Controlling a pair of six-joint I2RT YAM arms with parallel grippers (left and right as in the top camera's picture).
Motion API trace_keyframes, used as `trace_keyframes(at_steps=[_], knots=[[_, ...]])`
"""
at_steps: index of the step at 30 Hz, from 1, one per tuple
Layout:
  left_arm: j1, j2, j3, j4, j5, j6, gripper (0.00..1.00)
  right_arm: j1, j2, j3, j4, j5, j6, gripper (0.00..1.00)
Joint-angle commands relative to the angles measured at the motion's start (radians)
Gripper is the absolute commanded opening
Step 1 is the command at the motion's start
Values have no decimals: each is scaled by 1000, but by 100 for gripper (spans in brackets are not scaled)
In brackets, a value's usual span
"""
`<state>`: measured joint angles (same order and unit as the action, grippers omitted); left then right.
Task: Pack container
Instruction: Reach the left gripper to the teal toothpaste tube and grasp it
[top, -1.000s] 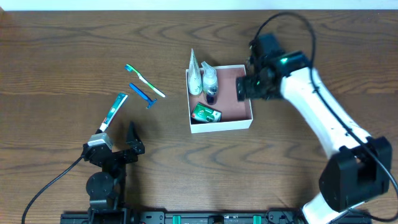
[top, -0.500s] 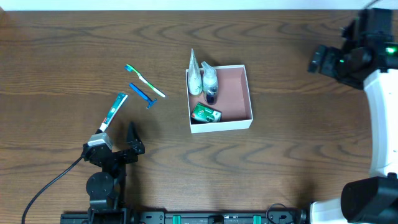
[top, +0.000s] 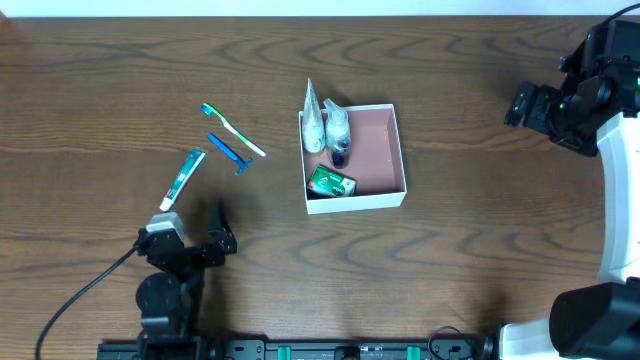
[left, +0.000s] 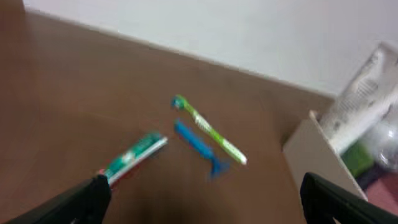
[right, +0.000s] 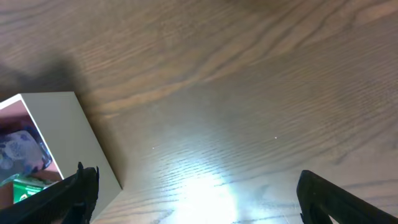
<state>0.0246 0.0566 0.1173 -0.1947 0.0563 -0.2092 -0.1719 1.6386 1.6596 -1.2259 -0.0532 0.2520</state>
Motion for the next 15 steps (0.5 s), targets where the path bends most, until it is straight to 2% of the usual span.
trace_keyframes(at_steps=[1,3,10,15], knots=[[5,105,191,-59,-27,-5,98,0,3,6,-1,-6,-10,99],[5,237,335,-138,-65,15,98,0,3,6,-1,-6,-10,99],[5,788,886,-502,-68,222,98,0,3,6,-1,-6,-10,99],[5,1036,1081,-627,-68,359,98,0,3,6,-1,-6,-10,99]])
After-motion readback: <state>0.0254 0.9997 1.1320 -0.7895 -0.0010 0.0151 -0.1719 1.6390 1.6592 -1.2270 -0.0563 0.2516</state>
